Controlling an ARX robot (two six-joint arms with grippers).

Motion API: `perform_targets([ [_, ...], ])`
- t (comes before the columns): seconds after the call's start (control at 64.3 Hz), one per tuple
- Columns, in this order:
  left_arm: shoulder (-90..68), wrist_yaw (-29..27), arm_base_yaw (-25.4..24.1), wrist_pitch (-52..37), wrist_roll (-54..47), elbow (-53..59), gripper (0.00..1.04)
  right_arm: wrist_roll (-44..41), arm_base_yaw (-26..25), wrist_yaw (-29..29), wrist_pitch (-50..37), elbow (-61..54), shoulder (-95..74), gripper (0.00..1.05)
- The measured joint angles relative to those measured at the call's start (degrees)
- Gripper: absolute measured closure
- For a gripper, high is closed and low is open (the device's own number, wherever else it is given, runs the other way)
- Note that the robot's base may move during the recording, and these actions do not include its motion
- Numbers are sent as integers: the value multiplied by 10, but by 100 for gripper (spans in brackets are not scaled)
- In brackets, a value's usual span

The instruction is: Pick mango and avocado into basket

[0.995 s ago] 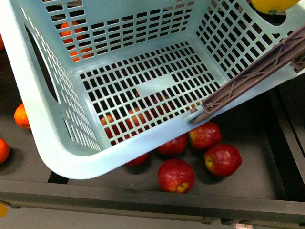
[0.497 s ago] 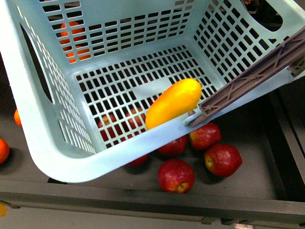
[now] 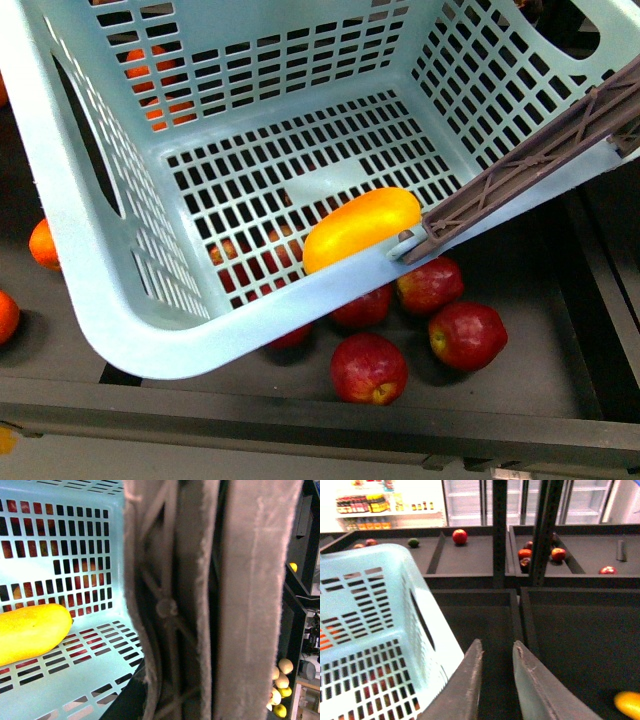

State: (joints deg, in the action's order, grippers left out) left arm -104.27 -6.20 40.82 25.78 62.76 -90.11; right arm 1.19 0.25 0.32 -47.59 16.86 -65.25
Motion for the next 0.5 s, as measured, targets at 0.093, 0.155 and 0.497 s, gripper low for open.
perform_targets([
  [0.093, 0, 0, 0, 0, 0, 0, 90, -5, -2, -2, 0, -29, 30, 103],
  [0.155, 0, 0, 0, 0, 0, 0, 90, -7, -2, -3, 2, -45, 50, 103],
  [0.497, 0, 1, 0, 0, 0, 0, 90, -9, -2, -3, 56, -114, 171, 101],
])
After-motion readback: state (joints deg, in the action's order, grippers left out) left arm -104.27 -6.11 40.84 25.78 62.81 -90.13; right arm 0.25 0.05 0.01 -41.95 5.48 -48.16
